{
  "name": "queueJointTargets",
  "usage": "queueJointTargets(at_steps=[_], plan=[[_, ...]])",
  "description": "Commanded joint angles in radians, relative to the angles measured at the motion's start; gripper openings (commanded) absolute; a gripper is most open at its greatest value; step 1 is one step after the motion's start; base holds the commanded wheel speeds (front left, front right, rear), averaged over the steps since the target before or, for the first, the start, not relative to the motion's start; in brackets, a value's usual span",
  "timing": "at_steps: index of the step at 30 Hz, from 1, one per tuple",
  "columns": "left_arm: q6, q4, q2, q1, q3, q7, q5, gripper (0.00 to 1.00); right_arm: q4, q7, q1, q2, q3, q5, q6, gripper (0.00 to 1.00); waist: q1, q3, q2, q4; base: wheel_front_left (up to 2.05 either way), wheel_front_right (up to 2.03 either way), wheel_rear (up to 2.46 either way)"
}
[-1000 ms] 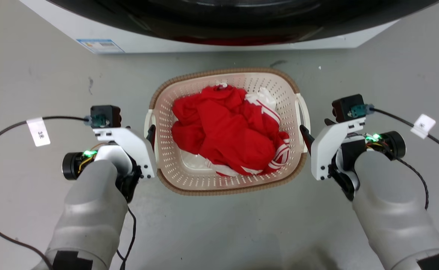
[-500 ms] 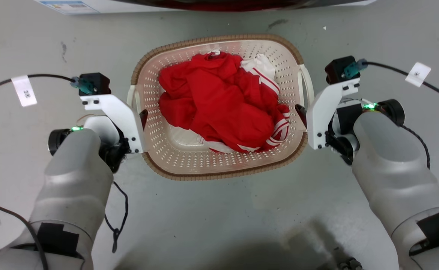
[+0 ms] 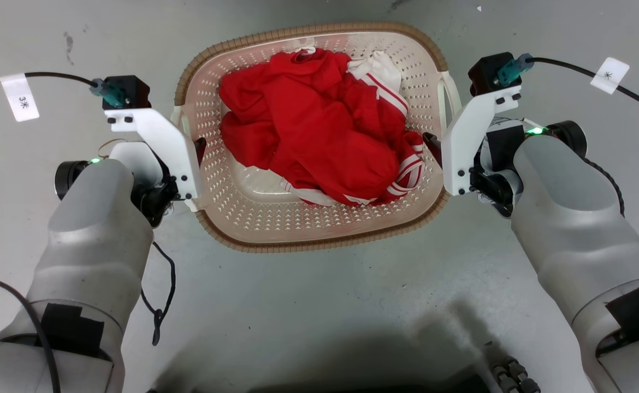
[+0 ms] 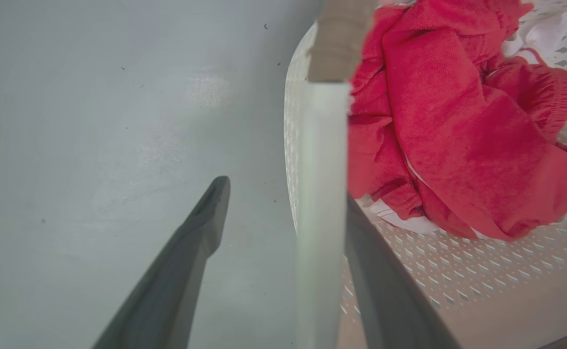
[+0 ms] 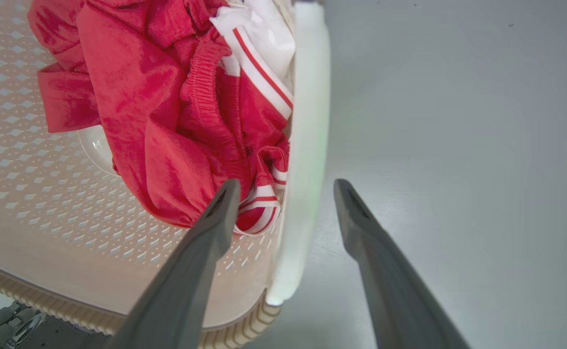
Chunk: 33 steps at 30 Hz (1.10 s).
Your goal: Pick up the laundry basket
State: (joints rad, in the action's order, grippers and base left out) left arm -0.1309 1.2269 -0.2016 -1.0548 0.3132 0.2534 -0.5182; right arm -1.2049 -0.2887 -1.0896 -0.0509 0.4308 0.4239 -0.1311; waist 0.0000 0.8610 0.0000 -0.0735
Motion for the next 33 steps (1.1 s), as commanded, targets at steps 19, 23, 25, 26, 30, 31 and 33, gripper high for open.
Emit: queueJointTargets(at_steps=[19, 23, 25, 26, 30, 31, 33], plan=[[0.001, 0.017, 0.019, -0.034, 0.069, 0.050, -0.088, 0.00, -0.041, -0.047, -0.027, 0.002, 0.089, 0.118, 0.000, 0.00, 0.0000, 0.015, 0.0000, 0.011, 0.00, 0.00, 0.00], [0.001, 0.019, 0.021, -0.025, 0.085, 0.069, -0.104, 0.00, -0.047, -0.060, -0.020, 0.002, 0.104, 0.134, 0.000, 0.00, 0.0000, -0.006, 0.0000, 0.012, 0.00, 0.00, 0.00], [0.001, 0.023, 0.021, -0.018, 0.094, 0.081, -0.109, 0.00, -0.050, -0.074, -0.011, 0.002, 0.112, 0.144, 0.000, 0.00, 0.0000, -0.022, 0.0000, 0.013, 0.00, 0.00, 0.00], [0.001, 0.025, 0.023, -0.016, 0.097, 0.086, -0.113, 0.00, -0.052, -0.083, -0.008, 0.002, 0.116, 0.149, 0.000, 0.00, 0.0000, -0.031, 0.0000, 0.013, 0.00, 0.00, 0.00], [0.001, 0.032, 0.033, -0.006, 0.115, 0.121, -0.123, 0.00, -0.053, -0.134, 0.004, 0.002, 0.135, 0.178, 0.000, 0.00, 0.0000, -0.073, 0.0000, 0.015, 0.00, 0.00, 0.00], [0.001, 0.035, 0.035, -0.003, 0.120, 0.133, -0.124, 0.00, -0.051, -0.152, 0.006, 0.003, 0.142, 0.185, 0.000, 0.00, 0.0000, -0.084, 0.0000, 0.015, 0.00, 0.00, 0.00], [0.001, 0.039, 0.039, 0.006, 0.128, 0.152, -0.127, 0.00, -0.048, -0.180, 0.013, 0.004, 0.152, 0.201, 0.000, 0.00, 0.0000, -0.113, 0.0000, 0.015, 0.00, 0.00, 0.00]])
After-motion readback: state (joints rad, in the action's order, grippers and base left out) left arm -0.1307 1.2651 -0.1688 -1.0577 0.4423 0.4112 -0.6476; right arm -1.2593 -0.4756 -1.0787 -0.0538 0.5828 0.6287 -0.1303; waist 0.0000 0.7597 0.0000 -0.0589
